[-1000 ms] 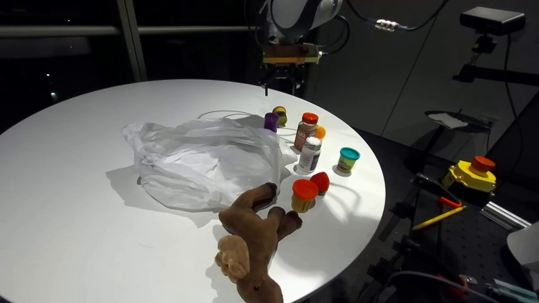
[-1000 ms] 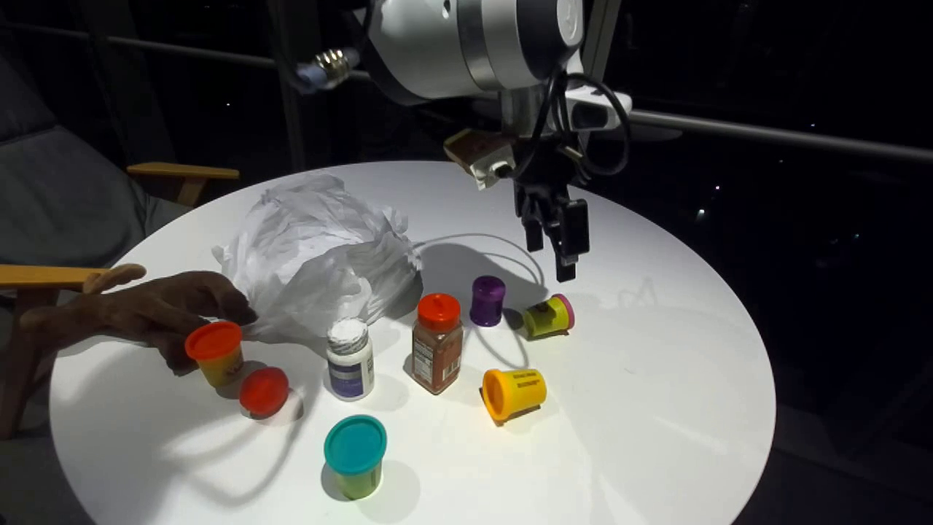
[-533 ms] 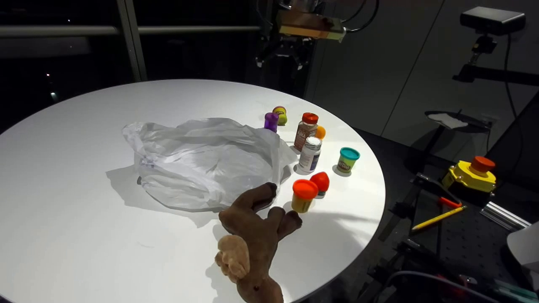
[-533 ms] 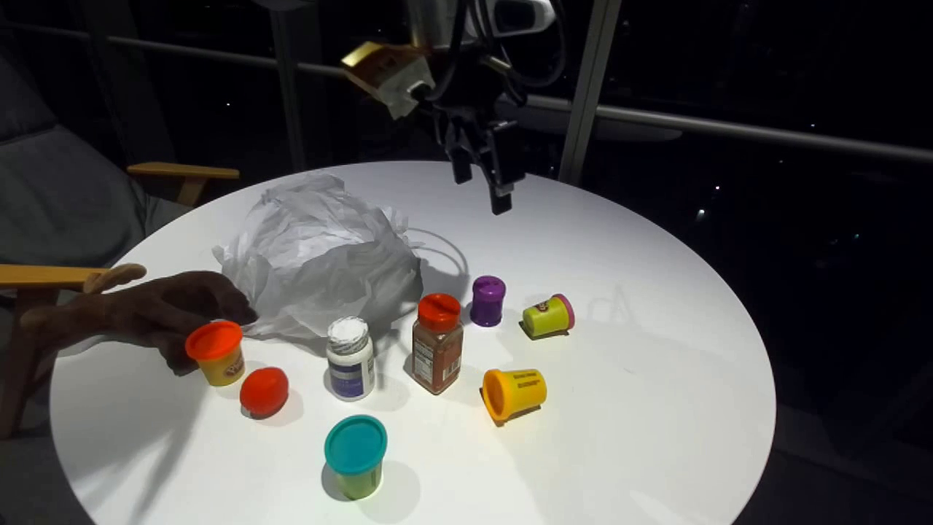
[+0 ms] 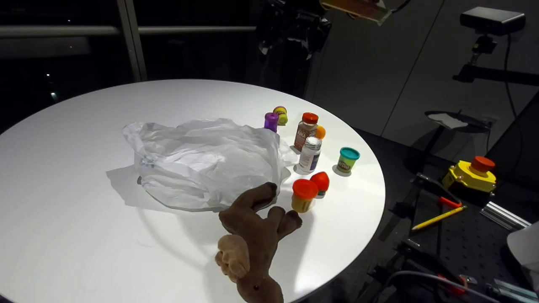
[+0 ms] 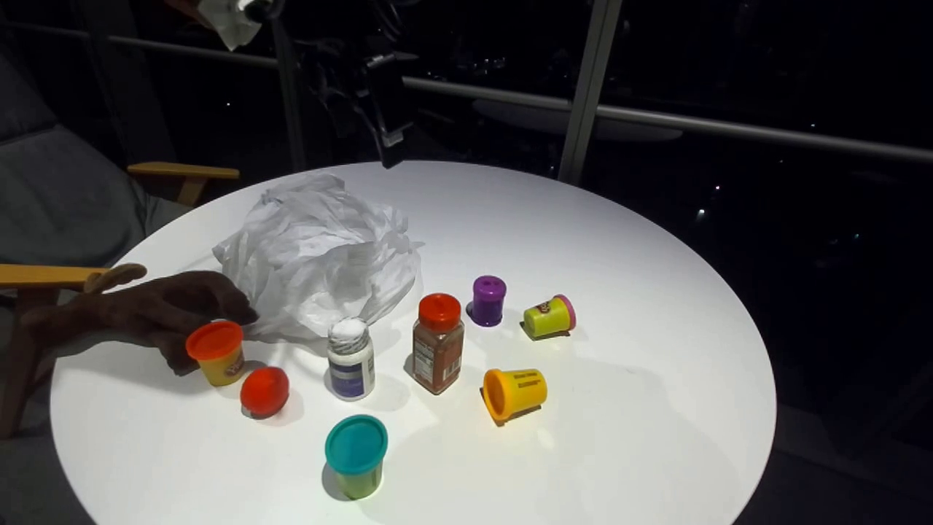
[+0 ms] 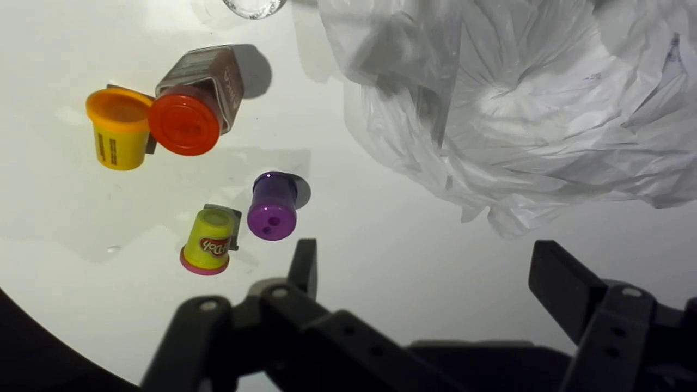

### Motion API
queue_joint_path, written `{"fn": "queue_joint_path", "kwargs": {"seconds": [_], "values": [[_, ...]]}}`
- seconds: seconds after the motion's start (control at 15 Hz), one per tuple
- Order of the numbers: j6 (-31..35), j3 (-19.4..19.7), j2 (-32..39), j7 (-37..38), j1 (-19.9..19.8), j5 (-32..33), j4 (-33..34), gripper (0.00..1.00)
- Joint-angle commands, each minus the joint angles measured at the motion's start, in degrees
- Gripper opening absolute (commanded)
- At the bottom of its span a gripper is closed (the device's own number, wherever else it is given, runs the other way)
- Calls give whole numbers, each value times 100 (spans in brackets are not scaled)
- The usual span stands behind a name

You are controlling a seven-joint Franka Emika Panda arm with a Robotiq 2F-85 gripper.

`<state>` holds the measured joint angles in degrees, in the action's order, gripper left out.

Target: Pick the object in the plastic bag and put them on the table

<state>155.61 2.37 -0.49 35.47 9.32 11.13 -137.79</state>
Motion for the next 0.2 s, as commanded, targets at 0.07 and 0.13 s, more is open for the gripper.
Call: {"fn": "queue_joint_path", "kwargs": {"seconds": [0.07,0.13], "values": [[4,-210,-13,-85,-245,-36,-27,100],[7,-207,-10,-96,-246,-37,-33,100]]}}
